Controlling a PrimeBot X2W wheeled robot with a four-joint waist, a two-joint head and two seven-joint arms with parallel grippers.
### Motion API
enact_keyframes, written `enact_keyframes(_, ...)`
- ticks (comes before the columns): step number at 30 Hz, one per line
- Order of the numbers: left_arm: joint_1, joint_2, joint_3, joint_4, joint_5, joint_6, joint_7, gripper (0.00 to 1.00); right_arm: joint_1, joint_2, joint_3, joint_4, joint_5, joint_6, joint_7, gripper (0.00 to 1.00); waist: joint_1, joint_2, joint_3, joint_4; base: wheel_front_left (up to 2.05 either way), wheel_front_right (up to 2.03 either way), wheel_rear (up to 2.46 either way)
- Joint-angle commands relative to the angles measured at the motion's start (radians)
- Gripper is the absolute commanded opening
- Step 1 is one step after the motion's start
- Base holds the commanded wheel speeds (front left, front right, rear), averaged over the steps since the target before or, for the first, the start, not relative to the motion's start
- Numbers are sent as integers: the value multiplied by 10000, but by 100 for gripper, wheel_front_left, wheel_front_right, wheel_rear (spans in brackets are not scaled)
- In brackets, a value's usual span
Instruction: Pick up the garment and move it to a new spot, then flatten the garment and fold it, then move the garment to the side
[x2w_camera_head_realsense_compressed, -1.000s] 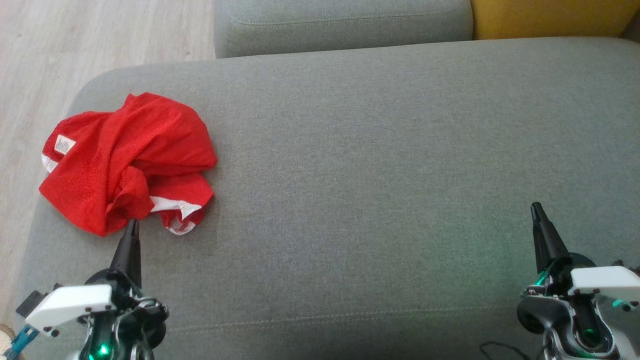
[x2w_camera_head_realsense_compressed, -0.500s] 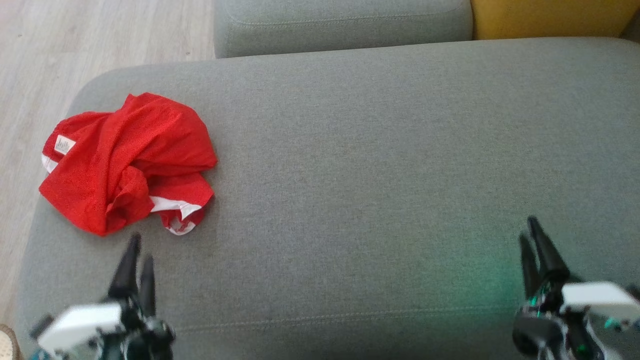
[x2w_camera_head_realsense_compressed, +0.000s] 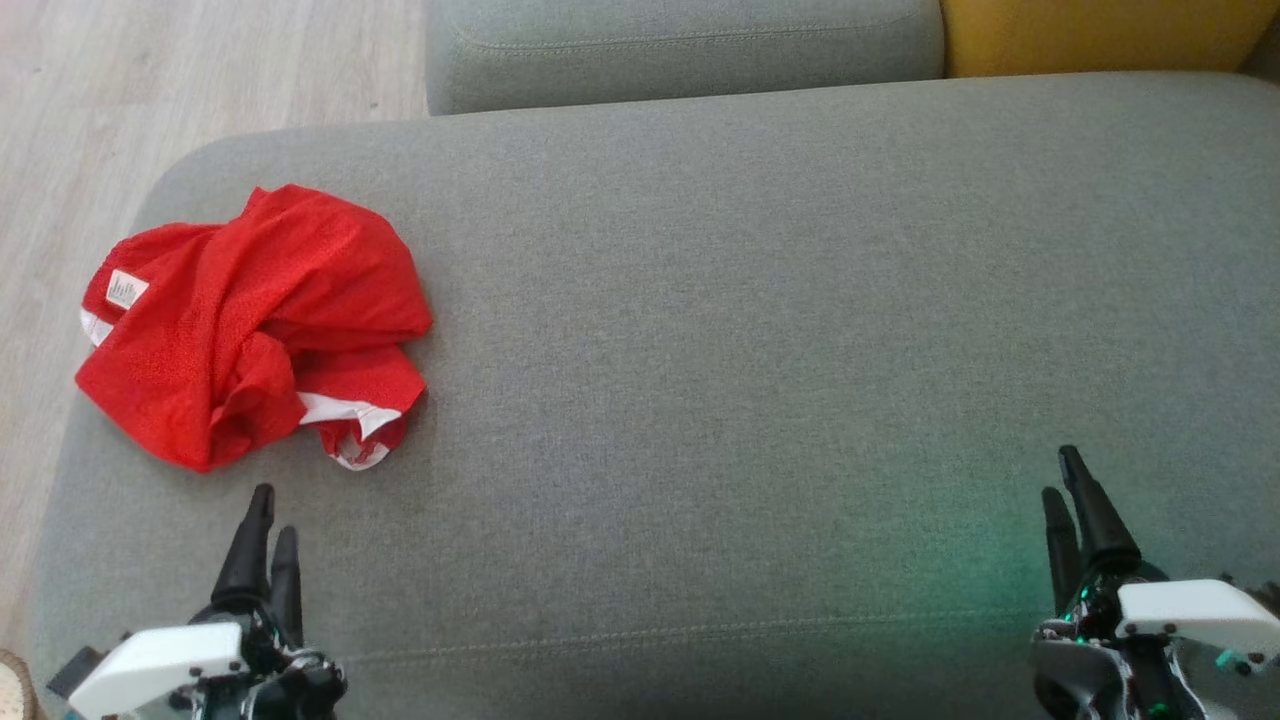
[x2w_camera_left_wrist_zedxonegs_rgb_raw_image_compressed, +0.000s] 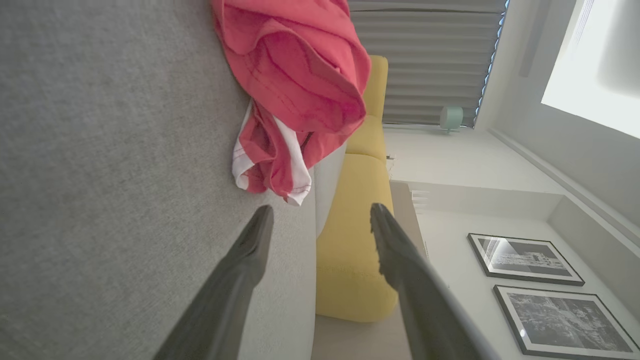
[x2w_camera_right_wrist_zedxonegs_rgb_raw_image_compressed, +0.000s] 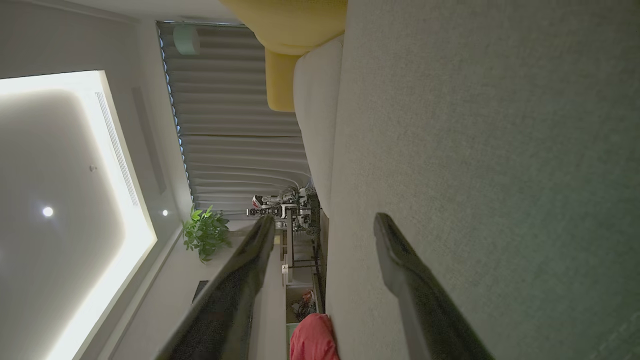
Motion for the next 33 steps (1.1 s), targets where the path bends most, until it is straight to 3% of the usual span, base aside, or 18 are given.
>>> enact_keyframes(1,-487,99,178,-498,247,-42,-124,100,-485,-71,-63,-460,-285,0,-137,100,0,0,9,1,0,0,0)
enact_keyframes(10,-598,111,511,-898,841,-48,-362,100,-669,-75,-183,-1077,-1753,0,-373,100,0,0,63,0,0,0,0)
enact_keyframes(20,-825,125,821,-1636,1725,-55,-659,100,-927,-118,185,-2213,-4357,0,-668,100,0,0,119,8,0,0,0)
enact_keyframes(33,-839,143,254,-2963,4418,55,-1045,100,-1116,-88,823,-3164,-6906,0,-1051,100,0,0,178,-33,0,0,0)
